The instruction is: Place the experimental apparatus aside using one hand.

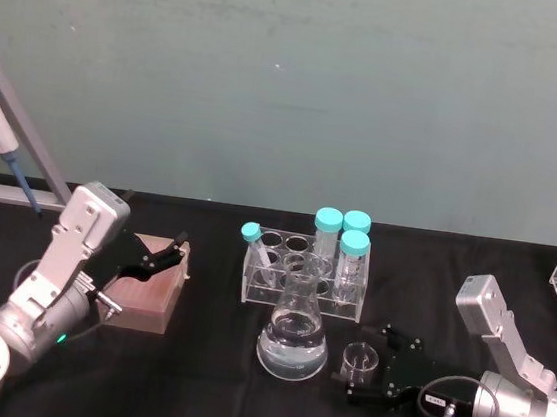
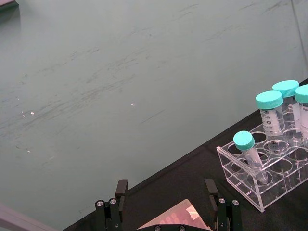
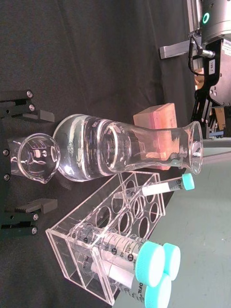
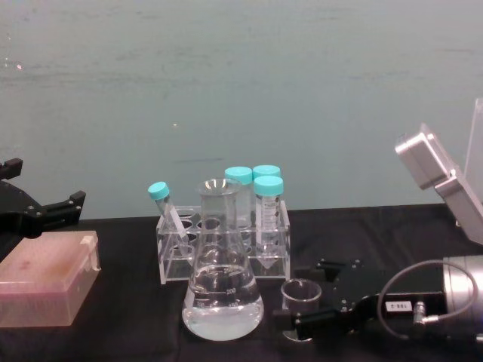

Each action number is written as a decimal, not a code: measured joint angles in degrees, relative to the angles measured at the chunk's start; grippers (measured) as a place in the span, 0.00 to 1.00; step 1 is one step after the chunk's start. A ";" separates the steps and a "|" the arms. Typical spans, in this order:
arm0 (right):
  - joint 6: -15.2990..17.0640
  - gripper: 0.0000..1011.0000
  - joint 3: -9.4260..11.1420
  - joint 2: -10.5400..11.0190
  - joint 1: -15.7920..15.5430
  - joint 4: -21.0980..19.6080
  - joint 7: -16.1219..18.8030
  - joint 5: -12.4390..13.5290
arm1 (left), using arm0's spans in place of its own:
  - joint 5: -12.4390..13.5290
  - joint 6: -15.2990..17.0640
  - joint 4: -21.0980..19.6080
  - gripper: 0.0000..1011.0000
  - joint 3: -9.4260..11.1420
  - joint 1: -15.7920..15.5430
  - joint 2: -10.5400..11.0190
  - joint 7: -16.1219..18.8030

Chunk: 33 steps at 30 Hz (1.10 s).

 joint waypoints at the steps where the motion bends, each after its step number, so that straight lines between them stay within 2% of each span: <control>1: -0.01 0.99 0.00 0.00 0.00 -0.01 0.01 0.02 | 0.00 0.00 0.00 0.99 0.00 0.00 0.00 0.00; 20: -0.08 0.99 0.03 0.00 -0.01 -0.01 0.13 0.15 | 0.00 0.00 0.00 0.99 0.00 0.00 0.00 0.00; 28: -0.12 0.82 0.03 0.00 -0.01 -0.01 0.17 0.18 | 0.00 0.00 0.00 0.99 0.00 0.00 0.00 0.00; 33: -0.12 0.65 0.03 0.00 -0.02 -0.01 0.20 0.18 | 0.00 0.00 0.00 0.99 0.00 0.00 0.00 0.00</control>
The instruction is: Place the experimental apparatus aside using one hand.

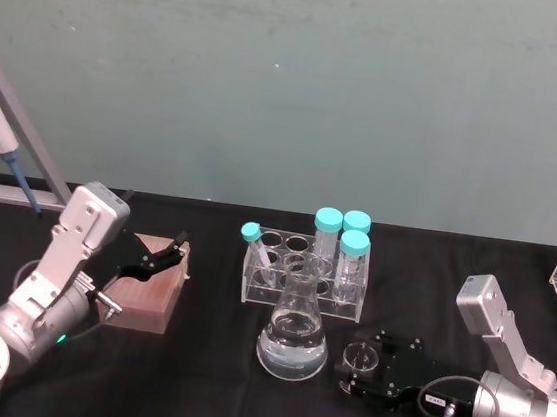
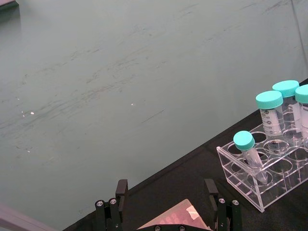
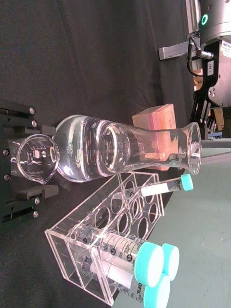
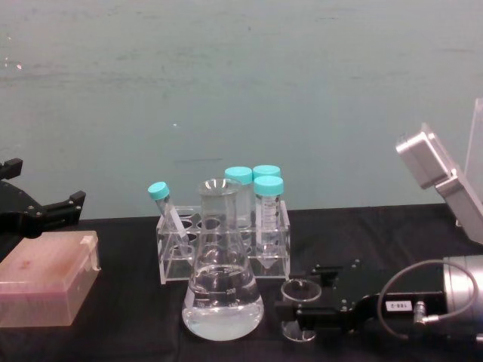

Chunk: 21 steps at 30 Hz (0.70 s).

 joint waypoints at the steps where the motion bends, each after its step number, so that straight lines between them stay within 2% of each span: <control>1: 0.00 0.63 0.00 0.00 0.00 0.00 0.00 0.00 | 0.00 0.00 0.00 0.99 0.00 0.00 0.00 0.00; 5: 0.00 0.53 0.00 0.00 0.00 0.00 0.01 0.00 | 0.00 0.00 0.00 0.99 0.00 0.00 0.00 0.00; 21: 0.00 0.52 0.00 0.07 -0.08 -0.16 -0.20 -0.15 | 0.00 0.00 0.00 0.99 0.00 0.00 0.00 0.00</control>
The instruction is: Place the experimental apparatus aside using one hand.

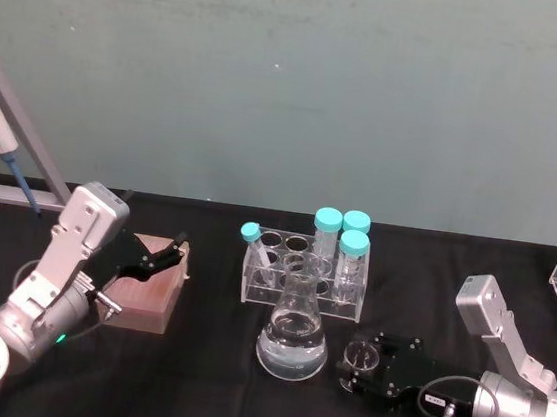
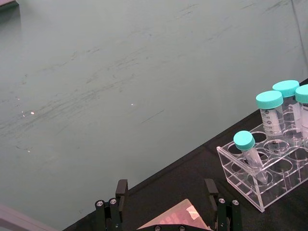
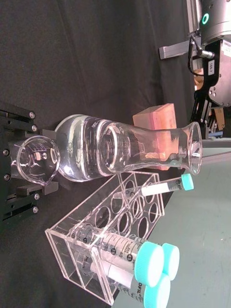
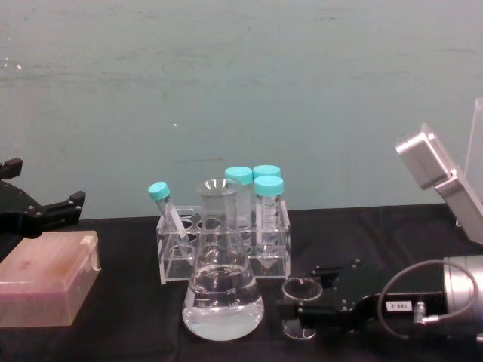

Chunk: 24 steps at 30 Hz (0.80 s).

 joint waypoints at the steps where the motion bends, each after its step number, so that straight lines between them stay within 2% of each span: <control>1: 0.00 0.52 0.00 0.09 -0.14 -0.31 -0.47 -0.24 | 0.00 0.00 0.00 0.99 0.00 0.00 0.00 0.00; 13: -0.35 0.52 1.27 1.18 -2.12 -4.20 -4.98 -1.48 | 0.00 0.00 0.00 0.99 0.00 0.00 0.00 0.00; 19: -0.09 0.52 3.36 1.94 -3.83 -7.25 -8.98 -1.66 | 0.00 0.00 0.00 0.99 0.00 0.00 0.00 0.00; 24: 0.31 0.52 4.73 2.17 -4.55 -8.12 -10.87 -1.66 | 0.00 0.00 0.00 0.99 0.00 0.00 0.00 0.01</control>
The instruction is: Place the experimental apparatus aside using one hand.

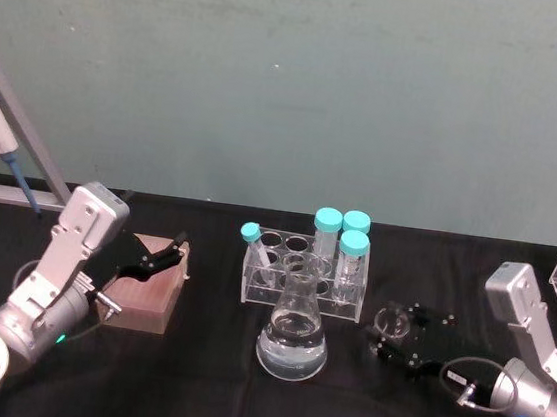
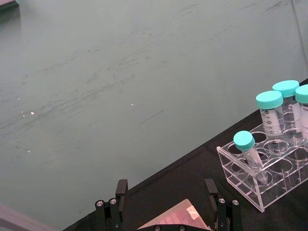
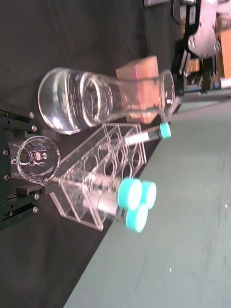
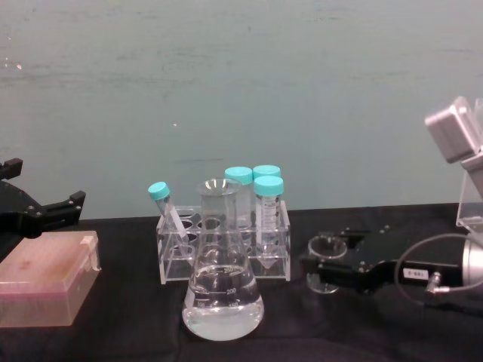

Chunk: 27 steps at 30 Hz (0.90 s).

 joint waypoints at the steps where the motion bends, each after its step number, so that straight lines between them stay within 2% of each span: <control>1: 0.00 0.52 0.00 0.00 0.00 0.00 0.00 0.00 | 0.00 0.00 0.00 0.99 0.00 0.00 0.00 0.00; 12: 0.51 0.52 3.87 -0.05 -1.04 -0.98 -6.69 -1.37 | 0.00 0.00 0.00 0.99 0.00 0.00 0.00 0.00; 16: 0.33 0.52 4.71 -0.46 -0.90 -0.69 -7.93 -2.09 | 0.00 0.00 0.00 0.99 0.00 0.00 0.00 0.00; 27: -1.44 0.52 6.96 -3.14 0.28 1.21 -11.87 -4.45 | 0.00 0.00 0.00 0.99 0.00 0.00 0.00 0.00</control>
